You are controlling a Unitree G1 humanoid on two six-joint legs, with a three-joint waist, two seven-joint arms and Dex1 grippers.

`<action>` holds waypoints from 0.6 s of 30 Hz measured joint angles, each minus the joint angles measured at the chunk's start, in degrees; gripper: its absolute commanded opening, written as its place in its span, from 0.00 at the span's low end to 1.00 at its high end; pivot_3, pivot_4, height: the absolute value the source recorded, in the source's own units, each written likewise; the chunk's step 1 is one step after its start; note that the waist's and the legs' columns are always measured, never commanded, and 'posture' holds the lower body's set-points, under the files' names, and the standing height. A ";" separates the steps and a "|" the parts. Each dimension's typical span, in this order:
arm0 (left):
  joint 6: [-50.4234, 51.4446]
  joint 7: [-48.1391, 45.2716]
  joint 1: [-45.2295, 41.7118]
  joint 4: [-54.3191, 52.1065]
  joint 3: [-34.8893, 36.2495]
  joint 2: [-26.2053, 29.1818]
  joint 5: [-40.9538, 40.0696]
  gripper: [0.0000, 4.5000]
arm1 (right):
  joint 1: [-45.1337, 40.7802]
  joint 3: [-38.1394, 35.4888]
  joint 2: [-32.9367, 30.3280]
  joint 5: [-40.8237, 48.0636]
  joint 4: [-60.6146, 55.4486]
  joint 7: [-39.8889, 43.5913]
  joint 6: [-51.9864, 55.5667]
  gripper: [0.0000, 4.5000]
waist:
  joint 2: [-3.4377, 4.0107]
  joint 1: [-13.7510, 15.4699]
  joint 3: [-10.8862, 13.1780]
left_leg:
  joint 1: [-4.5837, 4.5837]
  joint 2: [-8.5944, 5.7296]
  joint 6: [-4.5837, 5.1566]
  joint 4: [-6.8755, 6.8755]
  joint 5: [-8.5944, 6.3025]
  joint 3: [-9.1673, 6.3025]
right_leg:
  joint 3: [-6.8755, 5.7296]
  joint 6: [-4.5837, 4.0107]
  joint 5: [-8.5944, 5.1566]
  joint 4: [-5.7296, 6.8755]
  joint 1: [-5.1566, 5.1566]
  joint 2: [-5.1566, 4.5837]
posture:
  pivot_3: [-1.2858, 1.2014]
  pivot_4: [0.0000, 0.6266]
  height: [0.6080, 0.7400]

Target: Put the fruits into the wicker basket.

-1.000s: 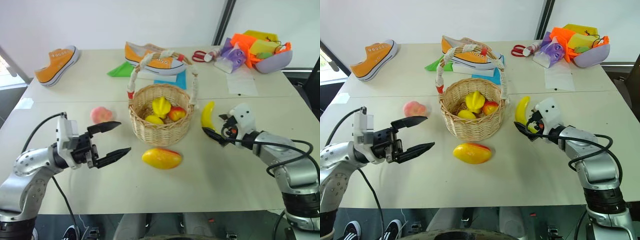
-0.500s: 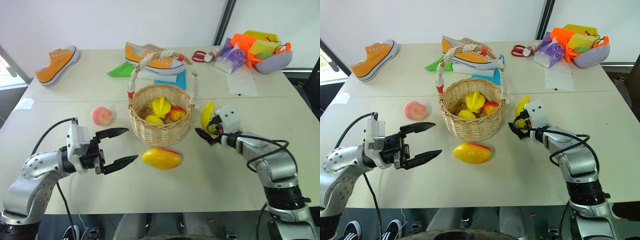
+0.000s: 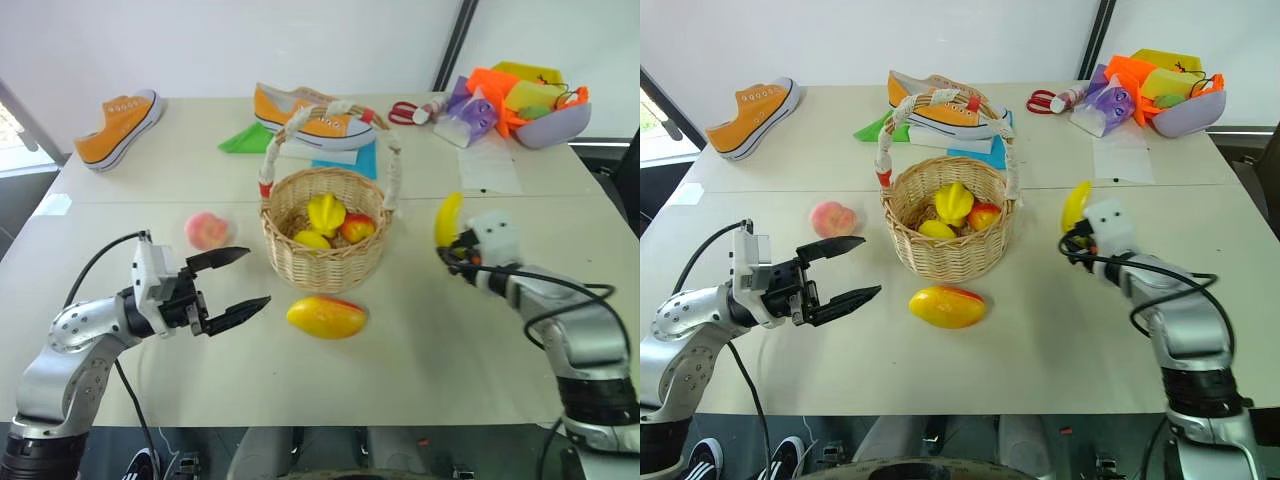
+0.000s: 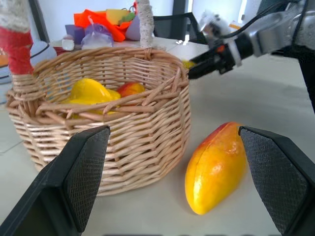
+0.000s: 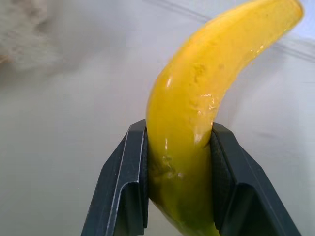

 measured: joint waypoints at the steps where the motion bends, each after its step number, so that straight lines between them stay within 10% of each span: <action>1: -0.26 0.02 -0.34 0.37 -0.03 -0.48 -0.02 1.00 | 2.07 -2.56 -0.18 2.37 -1.36 3.23 -2.14 0.23 | 0.02 0.01 0.01 | 0.00 0.01 0.00 0.00 0.00 0.00 | 0.00 0.00 0.00 0.00 0.00 0.01 | 0.52 0.24 1.00; 8: -2.22 -0.09 -2.33 6.69 0.76 -1.19 0.87 1.00 | 17.70 -14.95 -8.25 20.45 -13.24 30.34 -10.58 0.23 | 0.01 -0.20 0.03 | 0.08 0.04 0.06 0.11 -0.03 0.01 | -0.04 0.03 -0.01 -0.06 0.21 0.00 | 0.52 0.24 1.00; 18: -5.71 -1.05 -2.61 11.85 2.91 -0.57 2.23 1.00 | 1.95 -4.08 -13.63 35.99 -23.16 27.68 0.36 0.23 | -0.04 -0.31 0.04 | 0.00 0.11 0.05 0.08 -0.03 0.01 | -0.03 -0.17 -0.10 -0.11 0.09 -0.02 | 0.52 0.24 1.00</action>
